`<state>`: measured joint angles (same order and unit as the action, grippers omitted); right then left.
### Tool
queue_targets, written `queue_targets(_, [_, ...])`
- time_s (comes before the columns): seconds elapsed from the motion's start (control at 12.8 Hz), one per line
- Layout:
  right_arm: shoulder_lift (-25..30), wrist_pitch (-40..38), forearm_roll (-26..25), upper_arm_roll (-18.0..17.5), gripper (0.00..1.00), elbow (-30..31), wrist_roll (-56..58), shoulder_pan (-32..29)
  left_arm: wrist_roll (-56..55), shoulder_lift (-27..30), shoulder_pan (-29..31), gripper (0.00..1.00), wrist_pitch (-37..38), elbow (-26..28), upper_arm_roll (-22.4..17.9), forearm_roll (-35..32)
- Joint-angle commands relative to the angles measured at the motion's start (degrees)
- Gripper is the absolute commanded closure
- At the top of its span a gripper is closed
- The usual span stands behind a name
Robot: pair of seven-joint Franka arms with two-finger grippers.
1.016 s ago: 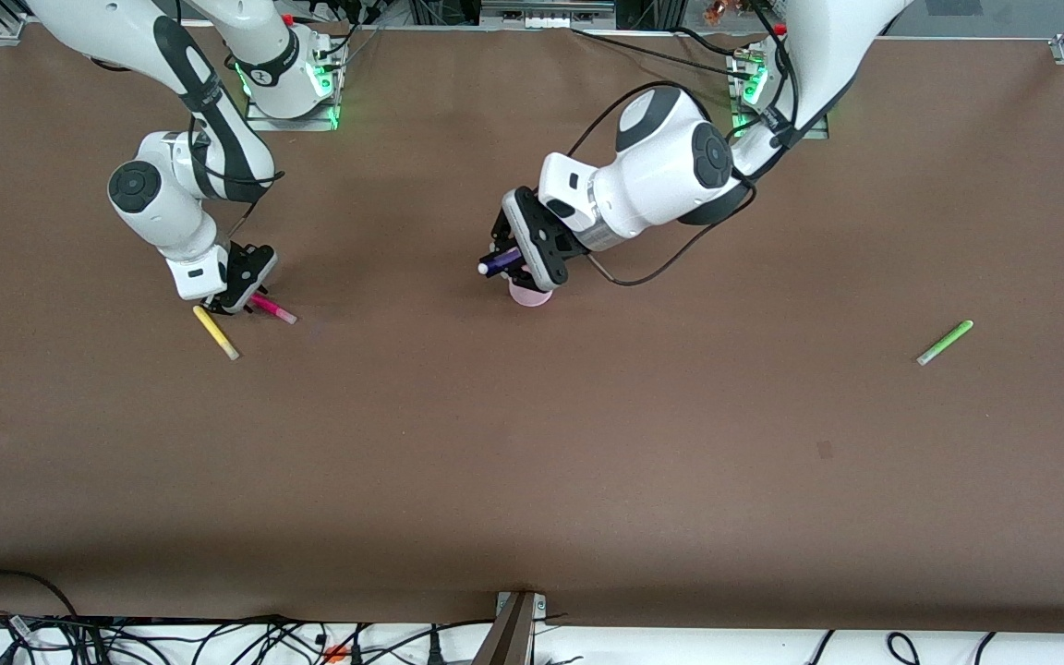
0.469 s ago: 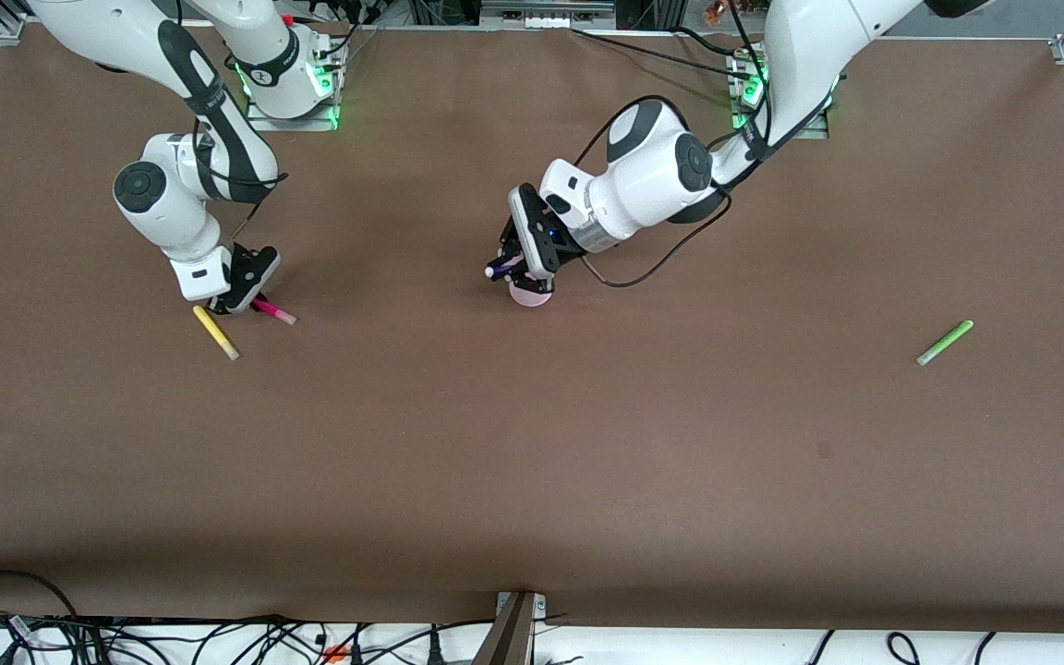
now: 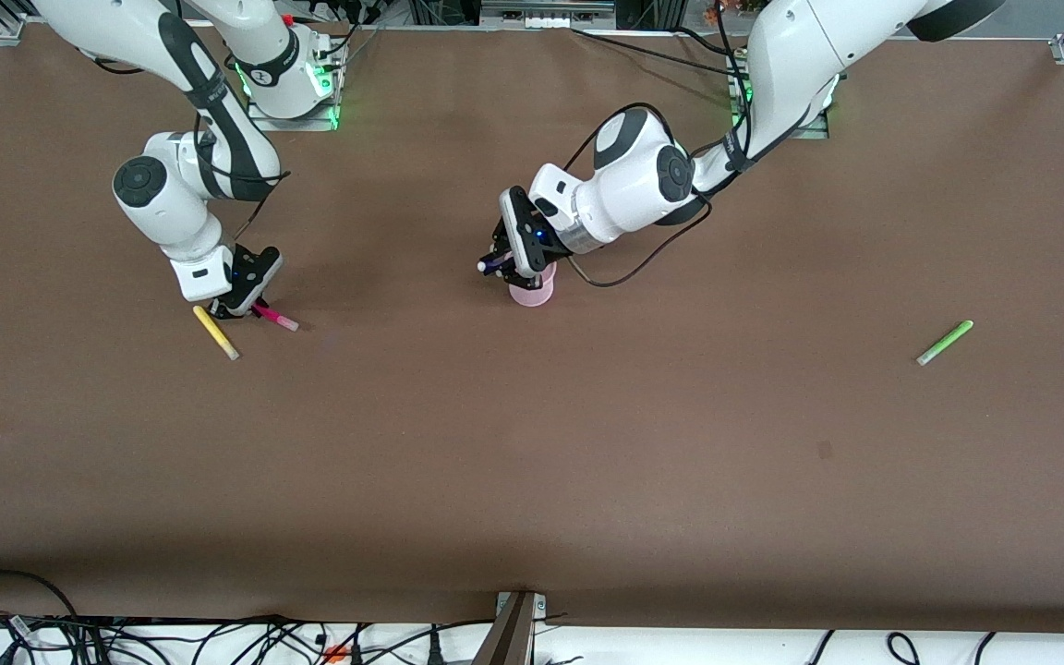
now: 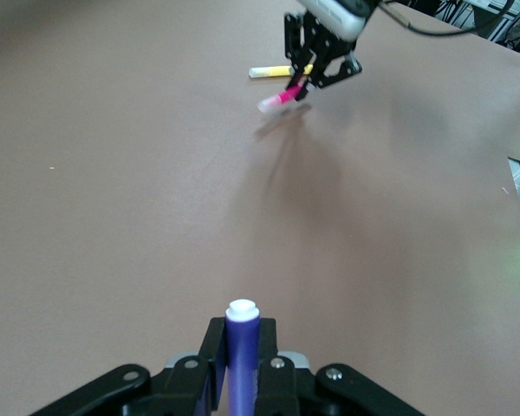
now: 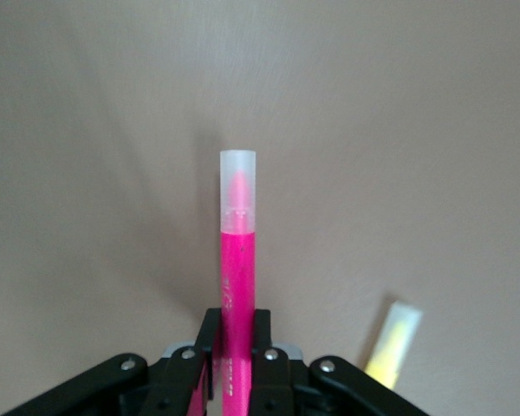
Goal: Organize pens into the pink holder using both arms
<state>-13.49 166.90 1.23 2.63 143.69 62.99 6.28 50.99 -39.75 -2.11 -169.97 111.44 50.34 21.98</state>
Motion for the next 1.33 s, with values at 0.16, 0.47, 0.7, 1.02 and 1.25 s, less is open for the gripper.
queue_targets(0.16, [9.08, -7.02, 0.26, -0.78, 1.00, -1.65, 0.91, -0.13, -0.10, 0.02, 0.79, 0.00, -0.37, 0.36, 0.37, 1.05])
queue_targets(0.47, [11.90, -26.30, 0.00, -0.87, 1.00, -12.07, -0.14, 0.14, -8.51, 4.39, 4.56, 0.00, 12.50, -0.95, 0.81, 1.05])
queue_targets(0.7, [9.46, -44.69, -4.19, -1.22, 1.00, -27.88, -4.42, 2.84, -16.17, 7.93, 9.73, 0.00, 34.55, -6.57, 0.55, 1.05])
queue_targets(1.02, [3.48, -59.04, -9.48, -1.22, 1.00, -42.49, -25.67, 14.26, -18.99, 7.84, 18.79, 0.00, 55.49, -10.45, -0.59, 0.35])
queue_targets(1.25, [-4.06, -66.07, -12.72, -1.13, 1.00, -54.96, -39.56, 23.40, -24.78, 7.67, 23.63, 0.00, 66.92, -13.86, -2.52, -12.26])
